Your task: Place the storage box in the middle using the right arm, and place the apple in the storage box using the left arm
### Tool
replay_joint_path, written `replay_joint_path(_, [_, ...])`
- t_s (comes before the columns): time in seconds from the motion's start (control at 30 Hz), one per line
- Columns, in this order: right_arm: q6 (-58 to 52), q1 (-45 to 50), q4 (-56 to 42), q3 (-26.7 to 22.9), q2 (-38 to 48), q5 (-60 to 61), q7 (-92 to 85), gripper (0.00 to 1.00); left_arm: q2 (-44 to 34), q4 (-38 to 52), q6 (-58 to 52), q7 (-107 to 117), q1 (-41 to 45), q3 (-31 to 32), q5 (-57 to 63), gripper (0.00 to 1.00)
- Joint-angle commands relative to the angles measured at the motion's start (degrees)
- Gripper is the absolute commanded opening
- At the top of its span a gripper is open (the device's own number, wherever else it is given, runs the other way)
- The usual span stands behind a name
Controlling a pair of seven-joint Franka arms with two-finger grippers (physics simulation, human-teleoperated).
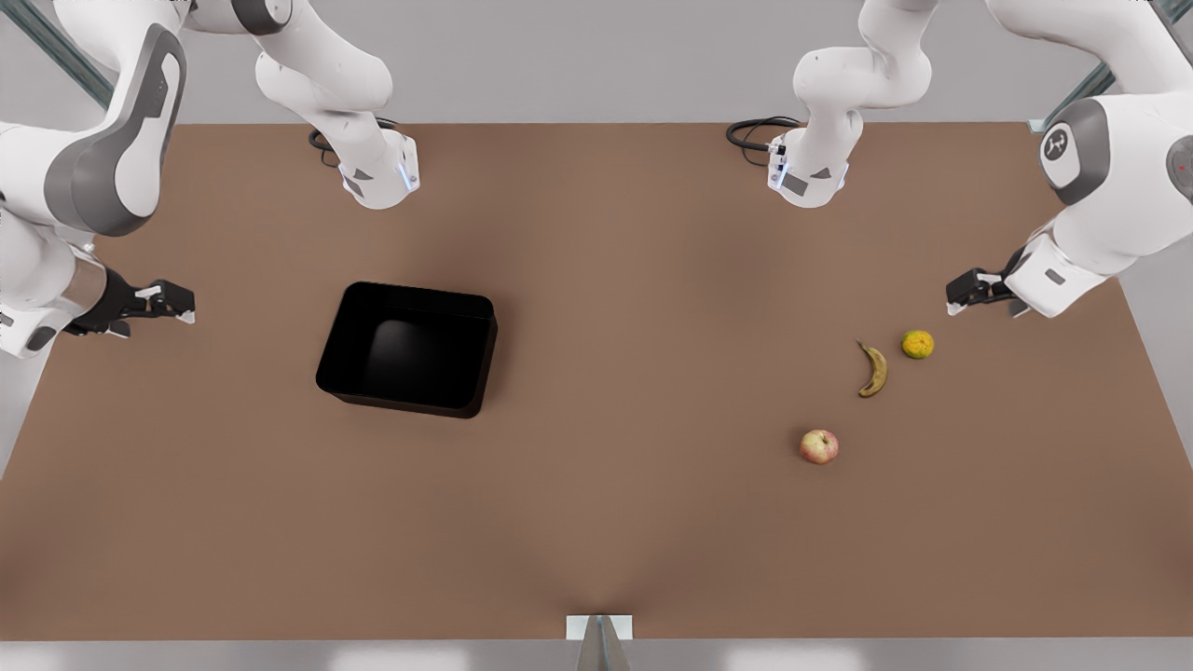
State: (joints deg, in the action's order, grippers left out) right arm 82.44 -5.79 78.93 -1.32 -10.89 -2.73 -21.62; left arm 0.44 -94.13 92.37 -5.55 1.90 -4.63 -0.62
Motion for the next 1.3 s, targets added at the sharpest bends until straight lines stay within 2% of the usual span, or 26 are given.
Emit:
replay_joint_path(0.0, [0.0,-0.01,0.0,0.0,0.0,0.0,0.0,1.0,0.0,0.0,0.0,0.01,2.4,-0.03,-0.08,1.0])
replay_joint_path(0.07, [-1.84,0.16,0.09,0.35,-1.32,0.35,1.84,1.0,0.26,-0.09,0.0,-0.08,2.4,-0.11,-0.52,1.0])
replay_joint_path(0.13, [-5.36,2.09,0.35,5.53,-5.89,0.7,18.36,1.0,1.93,0.09,-0.09,2.11,2.4,-0.2,-0.52,1.0])
replay_joint_path(0.17, [-5.01,4.12,3.68,5.53,-7.39,5.1,27.5,1.0,5.62,2.72,-0.18,8.0,2.4,-0.11,-0.96,1.0])
replay_joint_path(0.2, [-3.53,4.21,6.93,5.53,-7.21,5.28,29.44,1.0,7.02,2.81,-0.09,10.72,2.4,-0.29,-4.11,1.0])
replay_joint_path(0.27, [10.27,3.68,23.63,5.45,-0.54,4.66,29.79,1.0,14.49,4.65,0.88,28.29,2.4,-0.64,-13.87,1.0])
replay_joint_path(0.3, [13.27,3.33,29.87,5.1,3.33,4.66,29.79,1.0,18.18,6.41,0.88,33.05,2.4,-0.73,-18.26,1.0])
replay_joint_path(0.33, [16.69,1.75,38.22,5.01,8.07,4.66,29.79,1.0,21.88,6.33,5.36,38.49,2.05,-0.9,-26.0,1.0])
replay_joint_path(0.37, [21.79,1.66,43.85,5.1,11.15,4.66,29.79,1.0,23.81,6.33,7.64,43.6,2.05,-0.9,-30.57,1.0])
replay_joint_path(0.47, [31.2,1.48,52.29,5.1,11.77,4.84,29.79,1.0,30.84,6.42,13.97,52.22,1.97,-1.17,-44.02,1.0])
replay_joint_path(0.6, [38.05,1.39,54.32,5.18,7.38,5.36,29.79,1.0,36.82,5.54,14.32,56.26,1.61,-1.26,-57.65,1.0])
replay_joint_path(0.7, [39.46,2.19,54.05,5.45,6.15,7.21,29.79,1.0,37.61,1.68,18.98,55.82,1.26,-1.26,-62.04,1.0])
replay_joint_path(0.8, [39.99,2.19,54.14,5.45,5.71,7.21,29.18,1.0,40.07,1.06,18.1,55.47,-3.66,-1.26,-65.73,1.0])
replay_joint_path(0.97, [47.81,2.27,59.5,5.71,5.71,7.21,28.83,1.0,41.04,1.06,19.42,54.85,-3.57,-0.91,-67.49,1.0])
replay_joint_path(1.27, [47.99,1.75,61.7,5.36,4.83,6.95,26.81,1.0,41.04,-2.28,20.39,50.72,-3.48,-0.99,-66.79,1.0])
